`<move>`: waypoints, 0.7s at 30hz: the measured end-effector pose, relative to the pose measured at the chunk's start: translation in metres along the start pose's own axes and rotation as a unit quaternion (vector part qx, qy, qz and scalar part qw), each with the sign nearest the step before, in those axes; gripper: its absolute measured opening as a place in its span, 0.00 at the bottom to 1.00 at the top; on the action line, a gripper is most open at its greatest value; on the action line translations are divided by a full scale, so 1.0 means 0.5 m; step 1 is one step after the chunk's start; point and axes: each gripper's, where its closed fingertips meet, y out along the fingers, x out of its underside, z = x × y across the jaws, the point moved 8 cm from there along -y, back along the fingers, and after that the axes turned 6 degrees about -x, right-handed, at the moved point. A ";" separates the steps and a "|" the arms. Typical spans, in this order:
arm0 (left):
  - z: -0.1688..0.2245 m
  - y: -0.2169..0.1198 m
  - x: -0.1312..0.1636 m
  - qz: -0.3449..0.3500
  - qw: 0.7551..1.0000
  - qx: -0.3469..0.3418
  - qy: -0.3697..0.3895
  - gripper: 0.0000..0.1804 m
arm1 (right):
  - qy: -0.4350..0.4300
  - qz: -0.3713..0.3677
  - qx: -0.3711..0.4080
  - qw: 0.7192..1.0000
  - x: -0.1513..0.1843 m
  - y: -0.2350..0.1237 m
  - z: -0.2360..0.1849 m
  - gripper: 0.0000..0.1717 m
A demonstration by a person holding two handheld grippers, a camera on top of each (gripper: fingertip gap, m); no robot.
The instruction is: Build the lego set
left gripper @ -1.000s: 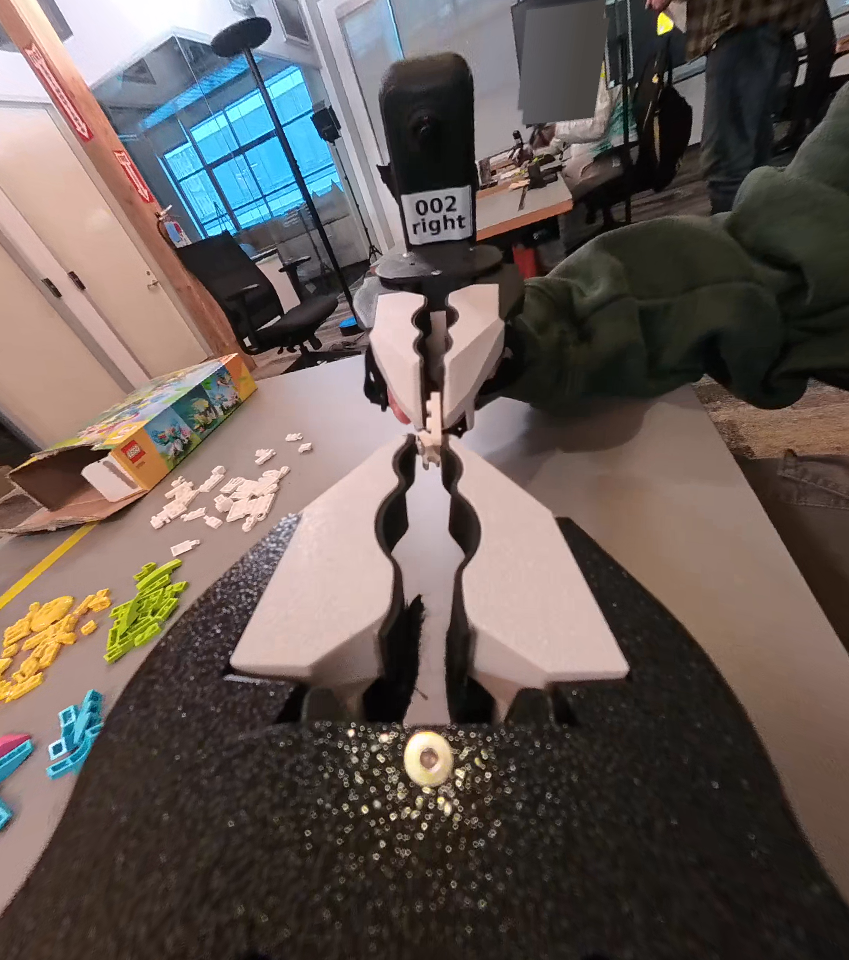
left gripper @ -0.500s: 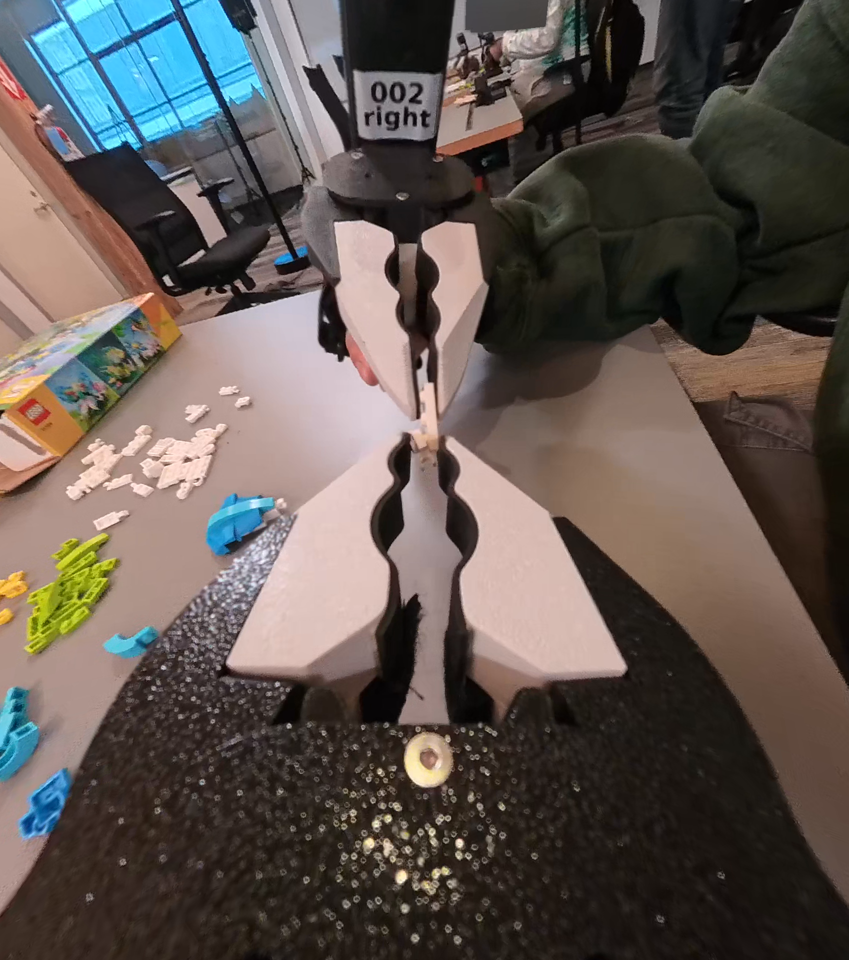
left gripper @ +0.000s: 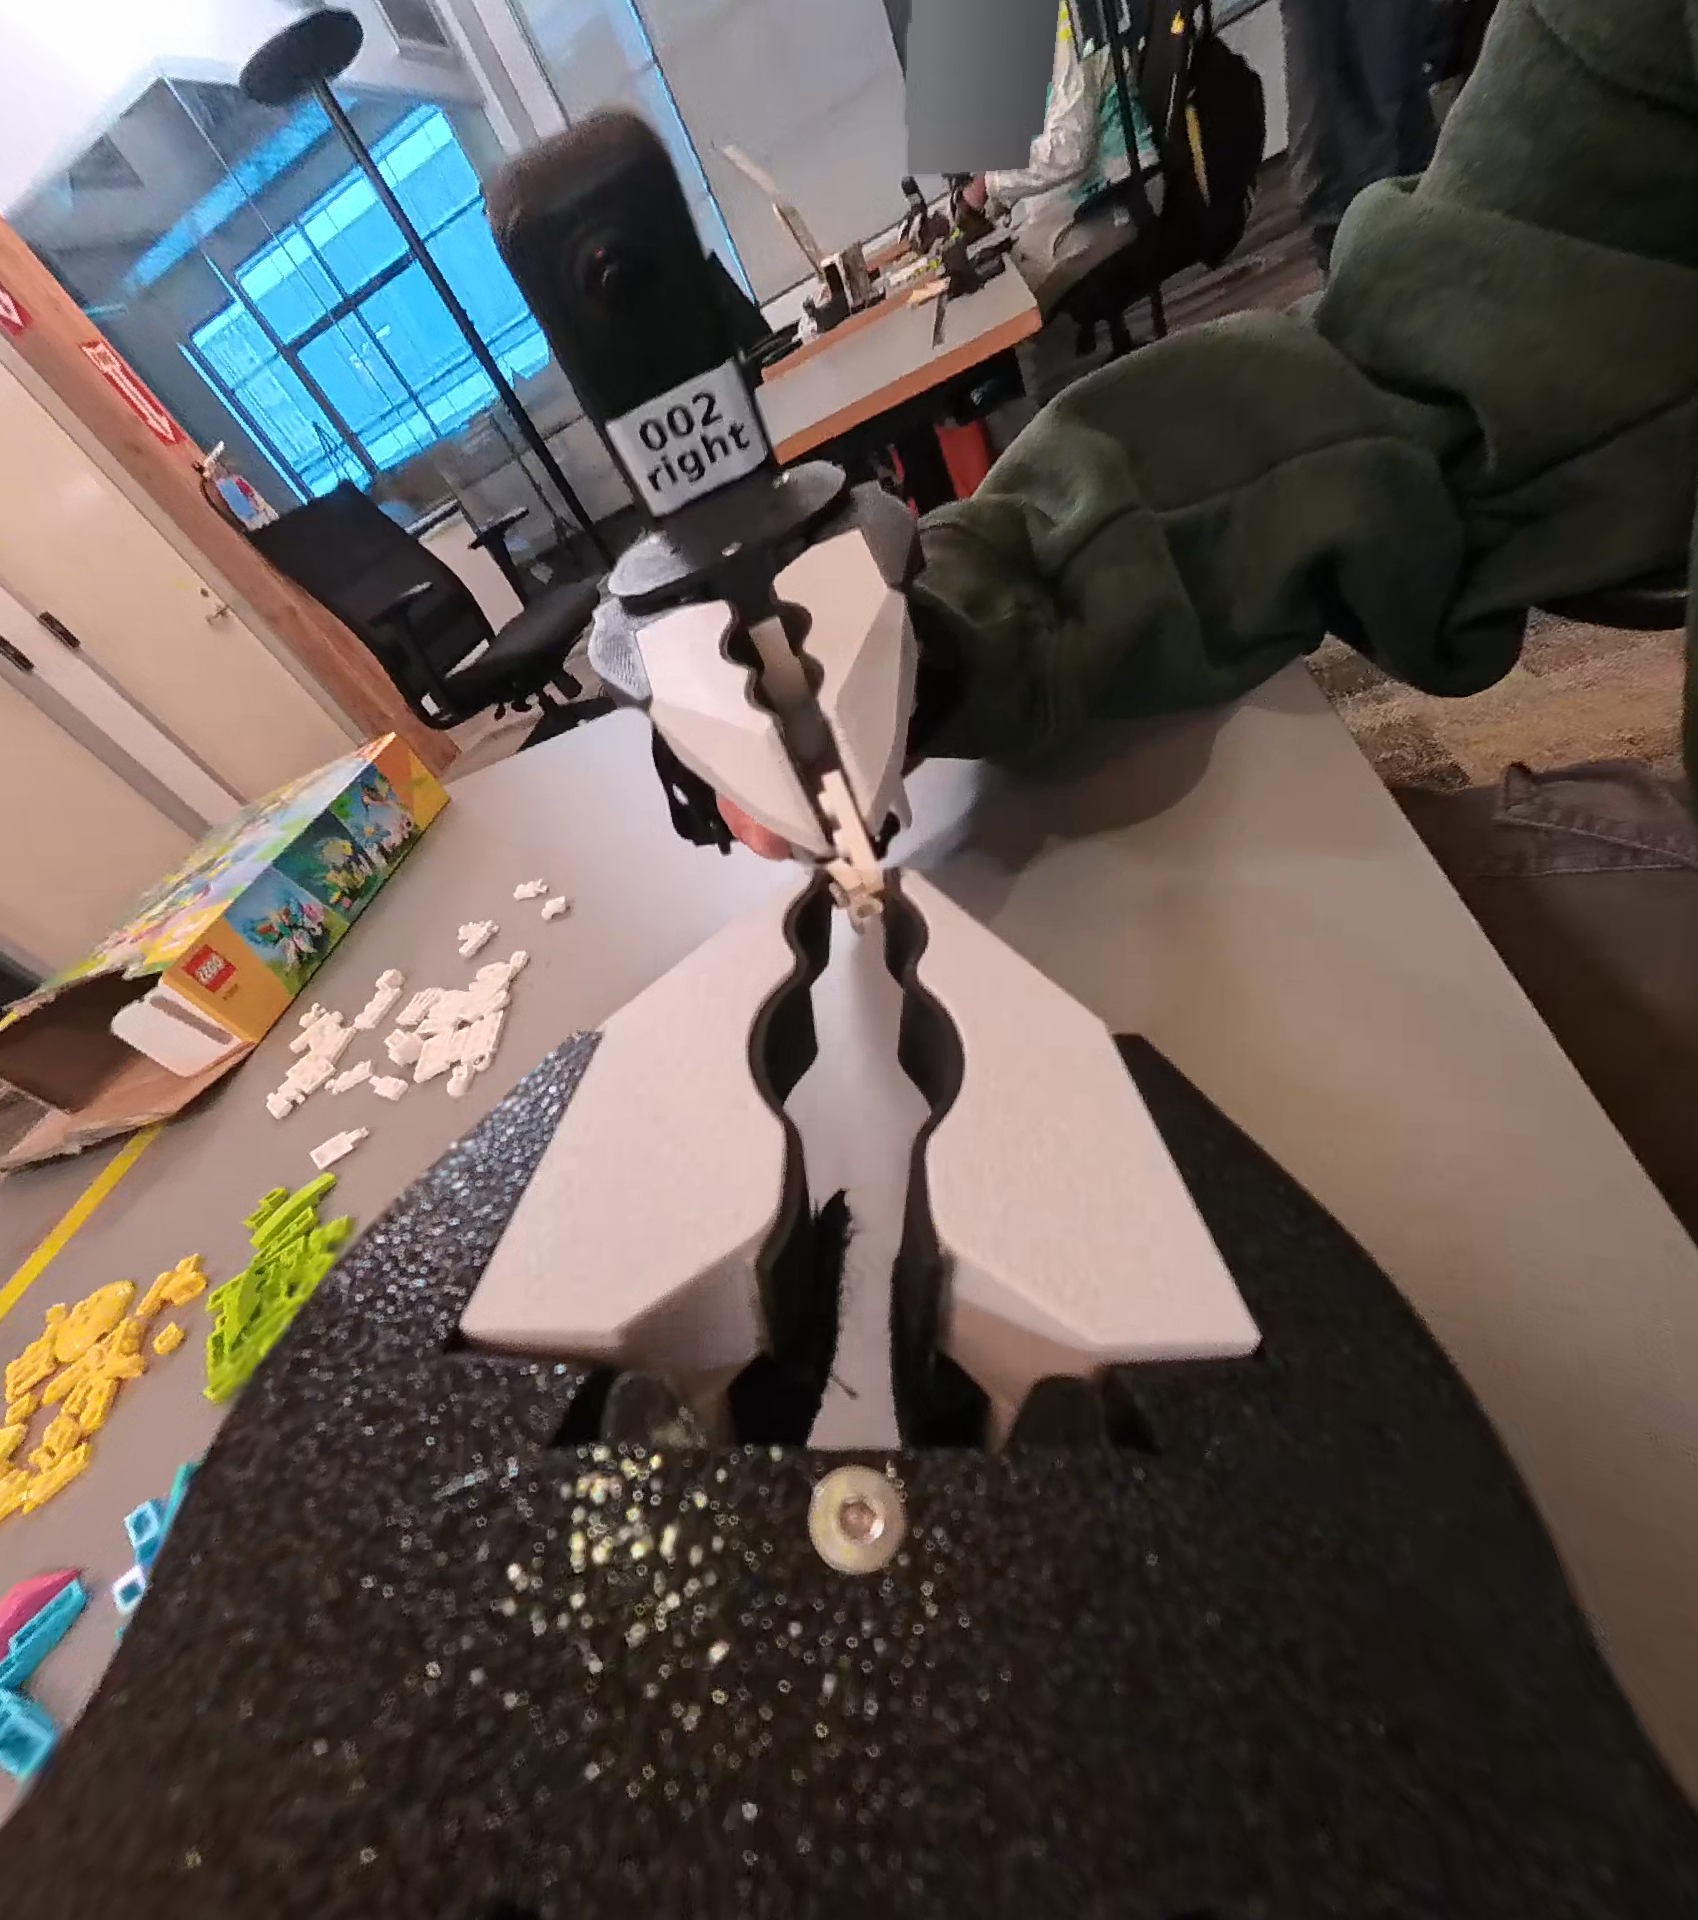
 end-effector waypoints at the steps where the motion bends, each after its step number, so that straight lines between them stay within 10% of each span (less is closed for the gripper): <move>1: 0.000 -0.001 -0.002 0.008 1.000 0.001 0.002 0.04 | 0.004 0.008 -0.005 1.000 -0.001 0.001 0.000 0.02; 21: -0.001 -0.002 -0.006 0.053 0.997 0.021 -0.048 0.04 | -0.024 0.036 -0.004 0.999 -0.016 -0.001 -0.008 0.02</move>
